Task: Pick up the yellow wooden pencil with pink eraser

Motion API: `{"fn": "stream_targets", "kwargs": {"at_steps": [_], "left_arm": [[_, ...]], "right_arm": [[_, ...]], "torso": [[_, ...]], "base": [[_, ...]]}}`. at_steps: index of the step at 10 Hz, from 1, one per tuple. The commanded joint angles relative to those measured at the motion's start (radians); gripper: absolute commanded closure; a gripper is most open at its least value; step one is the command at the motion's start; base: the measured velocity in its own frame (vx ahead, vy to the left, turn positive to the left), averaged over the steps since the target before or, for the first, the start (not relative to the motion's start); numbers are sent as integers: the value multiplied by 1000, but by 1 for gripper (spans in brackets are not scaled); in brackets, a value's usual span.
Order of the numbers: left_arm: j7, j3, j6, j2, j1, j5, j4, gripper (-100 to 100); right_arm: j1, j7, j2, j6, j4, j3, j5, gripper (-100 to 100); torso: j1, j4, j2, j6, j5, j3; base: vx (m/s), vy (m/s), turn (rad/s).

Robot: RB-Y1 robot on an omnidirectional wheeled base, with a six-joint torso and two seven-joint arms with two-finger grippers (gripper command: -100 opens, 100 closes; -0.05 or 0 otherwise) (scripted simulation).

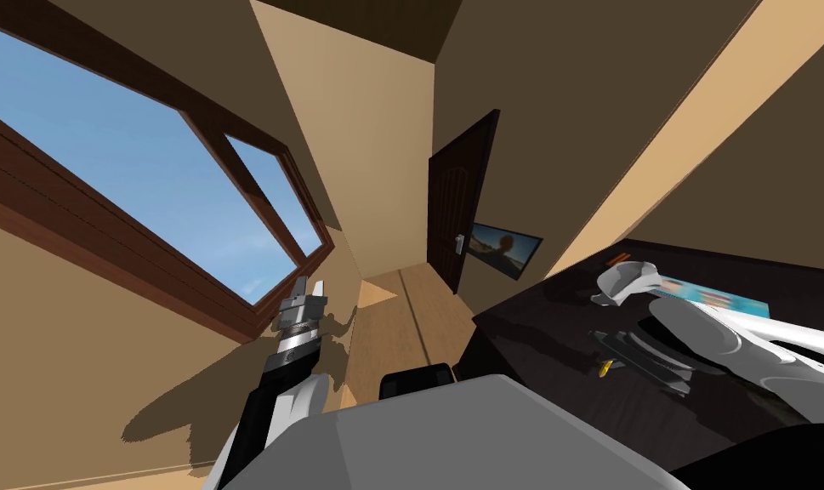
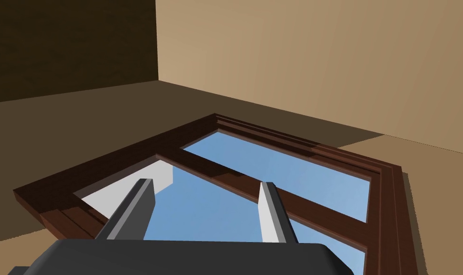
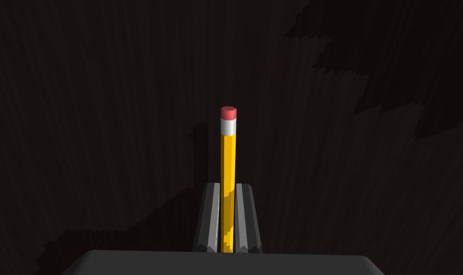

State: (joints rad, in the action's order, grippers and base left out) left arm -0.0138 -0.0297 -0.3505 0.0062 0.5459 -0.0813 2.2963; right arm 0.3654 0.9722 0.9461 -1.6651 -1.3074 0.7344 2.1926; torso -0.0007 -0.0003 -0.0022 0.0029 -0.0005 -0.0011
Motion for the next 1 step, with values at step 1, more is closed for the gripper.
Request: {"fn": "stream_targets", "kwargs": {"at_steps": [1], "left_arm": [[0, 0, 0, 0, 0, 0, 0, 0]], "right_arm": [[0, 0, 0, 0, 0, 0, 0, 0]], "torso": [[0, 0, 0, 0, 0, 0]], "base": [[0, 0, 0]]}}
